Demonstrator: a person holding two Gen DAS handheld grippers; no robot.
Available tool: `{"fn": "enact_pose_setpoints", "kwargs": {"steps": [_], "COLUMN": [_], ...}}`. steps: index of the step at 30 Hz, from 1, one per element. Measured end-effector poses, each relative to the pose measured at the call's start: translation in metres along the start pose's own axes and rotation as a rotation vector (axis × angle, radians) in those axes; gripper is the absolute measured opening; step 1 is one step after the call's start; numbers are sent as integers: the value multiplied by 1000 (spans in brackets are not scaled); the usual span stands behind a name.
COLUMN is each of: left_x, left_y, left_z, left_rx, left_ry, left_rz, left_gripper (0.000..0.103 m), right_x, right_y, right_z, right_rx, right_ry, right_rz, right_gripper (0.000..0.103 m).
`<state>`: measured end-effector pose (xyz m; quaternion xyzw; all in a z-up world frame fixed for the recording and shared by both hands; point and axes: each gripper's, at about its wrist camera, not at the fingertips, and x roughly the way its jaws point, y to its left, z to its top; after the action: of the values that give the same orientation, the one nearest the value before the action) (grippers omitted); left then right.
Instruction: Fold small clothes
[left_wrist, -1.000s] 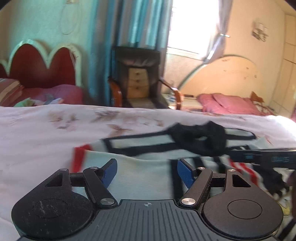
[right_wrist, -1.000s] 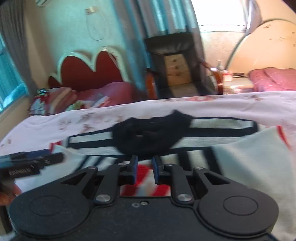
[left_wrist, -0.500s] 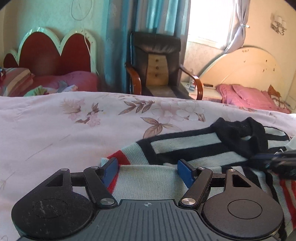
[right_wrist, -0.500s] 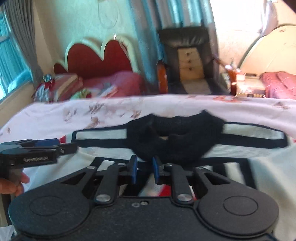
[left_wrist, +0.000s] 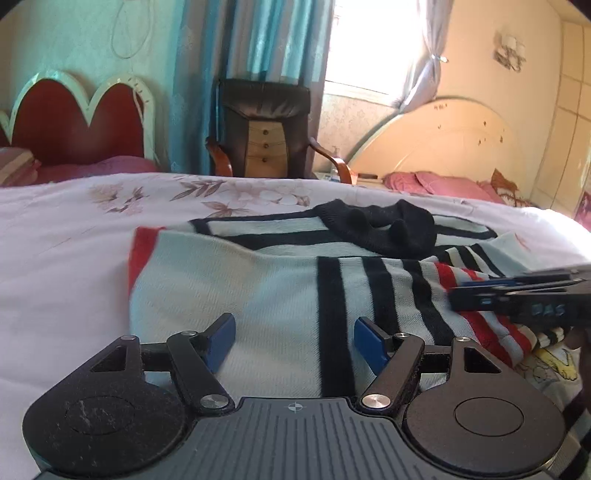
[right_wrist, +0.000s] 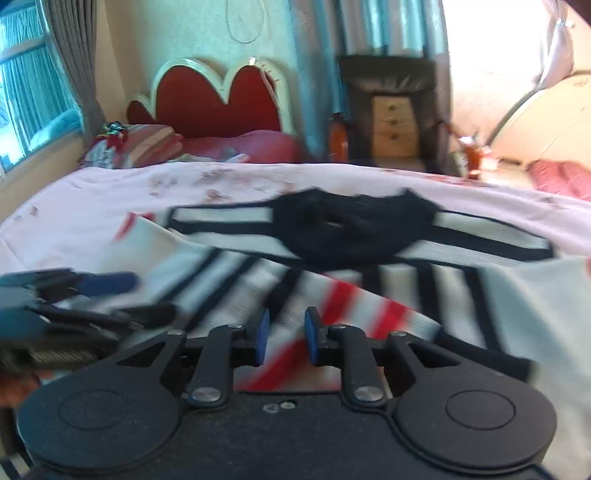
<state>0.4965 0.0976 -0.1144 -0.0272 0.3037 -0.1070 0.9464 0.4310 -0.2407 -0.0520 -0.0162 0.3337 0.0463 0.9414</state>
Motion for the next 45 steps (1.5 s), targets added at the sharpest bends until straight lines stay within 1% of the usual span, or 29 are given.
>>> {"fn": "enact_pose_setpoints", "kwargs": {"steps": [1,4,6,7,8,10,11,12,13,14,15,16,17,18,19,20,21,23,25,26,28,30,32,34,35,37,39,41,45], "left_x": [-6,-15,-20,-26,-31,-32,-27,-23,-23,-24,-27,-35,-42,-44,-39,-35,-34,-35,-45,-52,-67,-83,-98,-112,-117,-131,-145,-158,-186], "left_y": [4,14,13,12,10,2,-2,-7,-10,-11,-12,-12,-11,-9,-7,-6,-8,-14,-17,-17,-18,-21,-23,-28,-30,-35,-41,-48,-61], "left_z": [-2,-6,-4,-2,-2,-6,-9,-13,-17,-16,-13,-10,-10,-12,-14,-18,-23,-23,-20,-21,-27,-37,-51,-66,-72,-83,-93,-99,-114], "left_rx": [1,13,14,-4,-21,-21,-8,17,37,40,36,32,29,28,30,40,69,90,74,63,49,52,43,54,51,34,30,24,19], "left_ry": [-3,8,14,7,-4,5,37,42,30,34,43,33,9,11,46,64,49,48,43,32,30,28,36,60,81,92,97,100,104], "left_rz": [17,38,53,48,30,17,27,46,55,61,68,67,56,53,58,59,62,82,67,58,51,67,94,129,134,152,170,187,207], "left_gripper": [71,71,71,71,71,71,71,71,74,74,74,74,74,74,75,75,77,78,78,79,79,81,99,100,100,100,100,100,100], "right_x": [-8,-32,-45,-52,-62,-80,-84,-81,-71,-64,-68,-75,-89,-105,-114,-116,-113,-103,-109,-117,-132,-139,-151,-162,-167,-177,-192,-207,-233], "right_y": [-11,-44,-60,-63,-62,-55,-53,-51,-53,-57,-59,-60,-62,-65,-71,-77,-86,-107,-111,-110,-105,-100,-101,-102,-102,-100,-96,-90,-82], "right_z": [-3,-18,-25,-26,-26,-28,-30,-34,-38,-44,-46,-46,-47,-50,-54,-57,-60,-71,-69,-67,-65,-69,-78,-90,-96,-109,-123,-134,-149], "right_rx": [25,62,99,124,132,131,130,123,119,123,143,175,195,211,229,237,251,313,343,358,356,358,364,386,396,405,415,411,403], "right_ry": [-3,-2,3,3,-14,-67,-70,-49,11,40,13,4,-48,-113,-132,-113,-67,13,9,-16,-72,-66,-70,-63,-55,-40,-32,-28,-26], "right_rz": [-26,-130,-133,-138,-155,-141,-126,-134,-167,-191,-197,-254,-288,-284,-300,-344,-373,-331,-316,-311,-289,-272,-260,-241,-232,-209,-177,-158,-118], "right_gripper": [14,14,14,17,25,25,23,23,22,20,20,20,19,18,18,21,21,17,16,21,22,22,25,26,26,27,31,39,45]}}
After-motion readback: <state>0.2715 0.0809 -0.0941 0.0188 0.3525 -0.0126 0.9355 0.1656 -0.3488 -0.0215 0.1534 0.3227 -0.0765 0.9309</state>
